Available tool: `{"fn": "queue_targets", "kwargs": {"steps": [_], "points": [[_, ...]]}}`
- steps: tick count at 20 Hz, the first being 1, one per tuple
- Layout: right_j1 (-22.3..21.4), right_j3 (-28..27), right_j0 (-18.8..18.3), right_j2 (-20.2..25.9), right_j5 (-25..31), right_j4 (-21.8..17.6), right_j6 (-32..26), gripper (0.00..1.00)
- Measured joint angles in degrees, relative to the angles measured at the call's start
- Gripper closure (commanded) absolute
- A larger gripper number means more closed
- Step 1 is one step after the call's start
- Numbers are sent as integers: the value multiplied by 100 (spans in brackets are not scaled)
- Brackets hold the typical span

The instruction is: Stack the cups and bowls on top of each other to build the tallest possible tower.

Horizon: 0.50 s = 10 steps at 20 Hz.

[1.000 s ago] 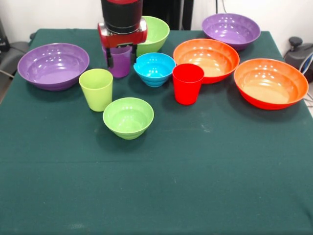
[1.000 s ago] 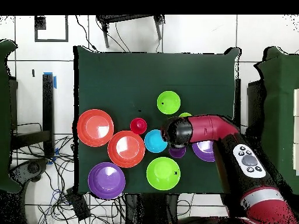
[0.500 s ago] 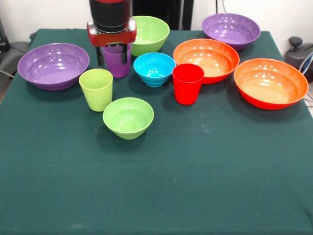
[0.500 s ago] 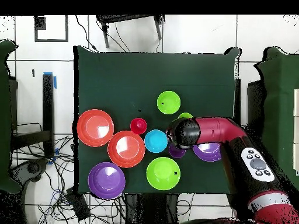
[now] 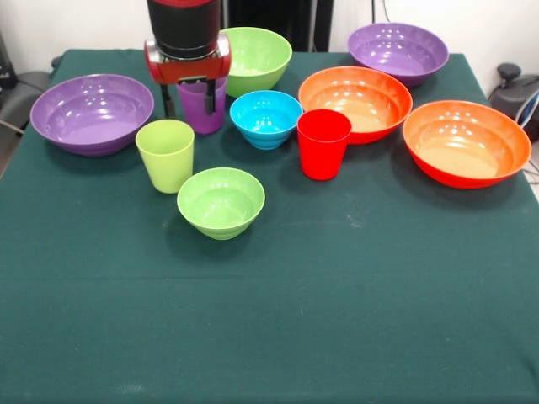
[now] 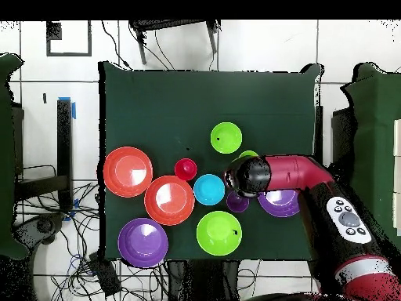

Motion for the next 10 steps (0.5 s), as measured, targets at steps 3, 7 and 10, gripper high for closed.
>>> {"fn": "queue_targets", "kwargs": {"steps": [3,7,10], "points": [[34,-2,-80,53,-6,-1,0,0],[147,-12,-218,119,-69,-70,0,0],[252,-15,-334,153,-165,-181,-1,0]]}}
